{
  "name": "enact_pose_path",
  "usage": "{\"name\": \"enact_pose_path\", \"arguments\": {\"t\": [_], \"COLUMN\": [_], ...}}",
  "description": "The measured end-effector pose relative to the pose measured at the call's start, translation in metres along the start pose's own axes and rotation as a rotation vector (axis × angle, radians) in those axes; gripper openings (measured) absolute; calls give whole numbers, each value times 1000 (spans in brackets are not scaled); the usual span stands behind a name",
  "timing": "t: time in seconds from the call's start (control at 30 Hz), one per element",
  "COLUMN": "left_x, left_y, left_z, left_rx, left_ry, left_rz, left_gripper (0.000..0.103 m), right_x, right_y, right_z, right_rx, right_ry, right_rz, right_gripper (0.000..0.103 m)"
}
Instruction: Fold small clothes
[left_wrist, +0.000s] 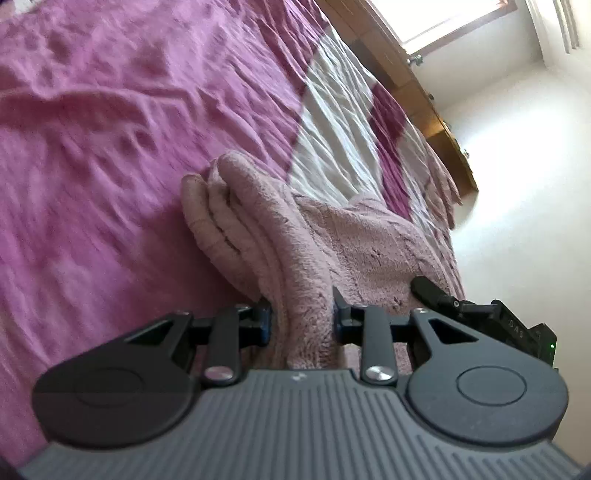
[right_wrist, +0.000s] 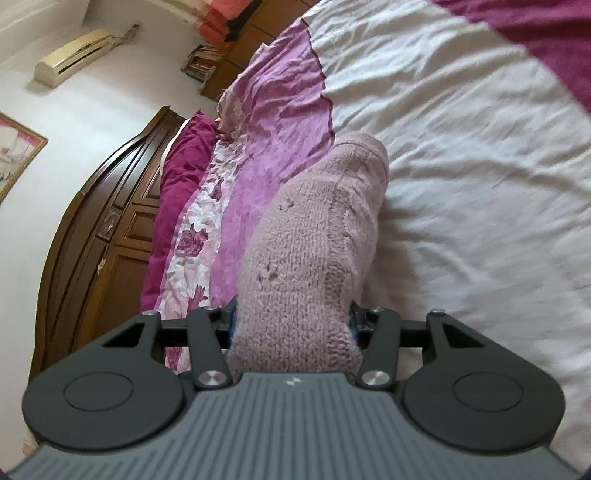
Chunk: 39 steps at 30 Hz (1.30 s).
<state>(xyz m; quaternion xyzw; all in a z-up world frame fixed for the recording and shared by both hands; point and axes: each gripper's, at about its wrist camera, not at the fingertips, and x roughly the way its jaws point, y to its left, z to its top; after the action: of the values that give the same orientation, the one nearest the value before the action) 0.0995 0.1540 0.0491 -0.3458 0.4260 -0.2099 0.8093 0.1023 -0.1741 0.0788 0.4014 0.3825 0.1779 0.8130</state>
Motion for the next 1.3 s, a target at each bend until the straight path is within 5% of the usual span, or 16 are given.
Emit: {"name": "enact_pose_path", "arguments": {"t": [0.3, 0.53, 0.97, 1.3], "left_x": [27, 44, 9, -16], "left_y": [-40, -33, -58, -74], "left_z": [-63, -83, -103, -136], "left_rx": [169, 253, 376, 476], "left_ry": [85, 103, 72, 78], "left_rz": [15, 105, 224, 353], "left_gripper": [32, 35, 45, 69], "right_x": [-81, -79, -119, -151], "right_y": [-41, -100, -79, -64], "right_z": [-34, -72, -93, -120], "right_rx": [-84, -38, -188, -282], "right_ry": [-39, -48, -119, -78], "right_rz": [-100, -152, -218, -275], "right_gripper": [55, 58, 67, 80]}}
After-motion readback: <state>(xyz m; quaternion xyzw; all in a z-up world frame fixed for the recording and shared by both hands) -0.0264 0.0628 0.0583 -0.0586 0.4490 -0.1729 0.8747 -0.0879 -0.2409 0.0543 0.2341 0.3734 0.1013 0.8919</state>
